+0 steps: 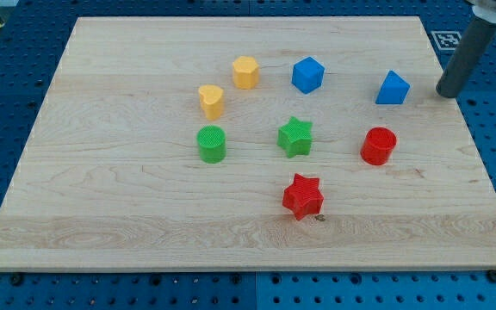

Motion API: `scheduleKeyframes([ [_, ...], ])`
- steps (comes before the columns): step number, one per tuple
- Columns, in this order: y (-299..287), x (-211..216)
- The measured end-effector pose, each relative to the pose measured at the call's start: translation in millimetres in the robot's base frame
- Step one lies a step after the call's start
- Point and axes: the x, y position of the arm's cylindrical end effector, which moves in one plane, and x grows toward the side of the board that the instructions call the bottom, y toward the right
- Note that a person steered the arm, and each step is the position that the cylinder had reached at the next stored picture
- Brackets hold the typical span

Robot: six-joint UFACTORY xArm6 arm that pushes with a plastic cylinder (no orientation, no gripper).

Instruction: Move the blue triangle diagonally left of the red circle

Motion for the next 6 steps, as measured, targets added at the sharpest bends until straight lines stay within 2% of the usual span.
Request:
scheduleKeyframes([
  [3,-88.4,-5.9],
  [5,-142.7,-24.4],
  [6,-149.7,-24.9],
])
